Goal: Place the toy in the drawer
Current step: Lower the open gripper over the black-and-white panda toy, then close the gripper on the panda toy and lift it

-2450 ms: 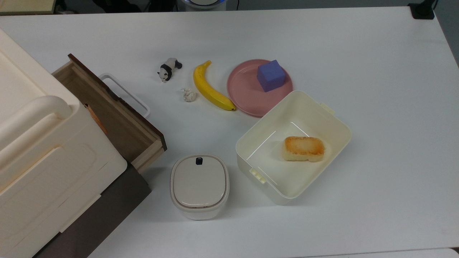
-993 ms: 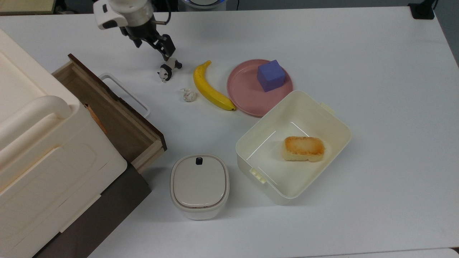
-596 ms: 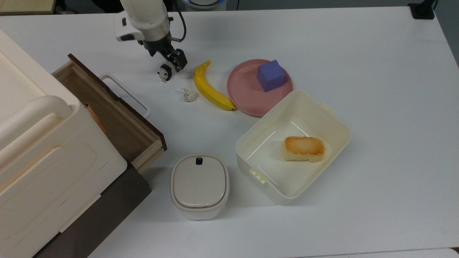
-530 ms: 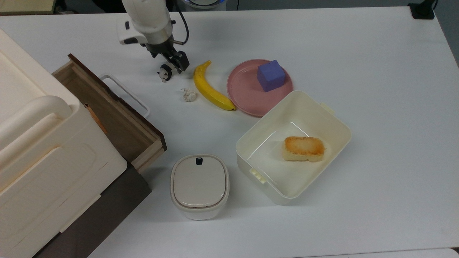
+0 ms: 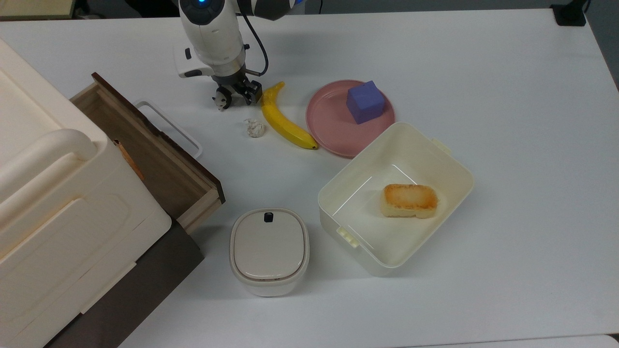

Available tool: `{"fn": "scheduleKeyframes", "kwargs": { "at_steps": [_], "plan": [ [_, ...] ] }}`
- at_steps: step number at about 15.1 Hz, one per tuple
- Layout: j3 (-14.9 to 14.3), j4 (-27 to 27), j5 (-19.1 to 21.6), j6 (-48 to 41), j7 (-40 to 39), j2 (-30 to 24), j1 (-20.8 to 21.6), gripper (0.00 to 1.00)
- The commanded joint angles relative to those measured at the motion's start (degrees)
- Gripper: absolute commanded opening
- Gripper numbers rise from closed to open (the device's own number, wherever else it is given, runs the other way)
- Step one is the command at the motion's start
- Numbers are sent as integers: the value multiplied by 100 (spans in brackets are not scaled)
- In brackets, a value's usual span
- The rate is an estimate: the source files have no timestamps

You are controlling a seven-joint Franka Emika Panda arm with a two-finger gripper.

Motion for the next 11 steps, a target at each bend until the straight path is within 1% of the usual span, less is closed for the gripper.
{"fn": "scheduleKeyframes", "kwargs": {
  "at_steps": [1, 4, 7, 10, 11],
  "plan": [
    [-34, -31, -106, 108, 146, -87, 17, 0],
    [-34, 48, -98, 21, 155, -272, 8, 0],
    [-34, 354, -36, -312, 155, -526, -10, 0],
    [-51, 951, 104, -777, 85, -913, -45, 0],
    [-86, 1354, 183, -1127, 50, -948, -123, 0]
  ]
}}
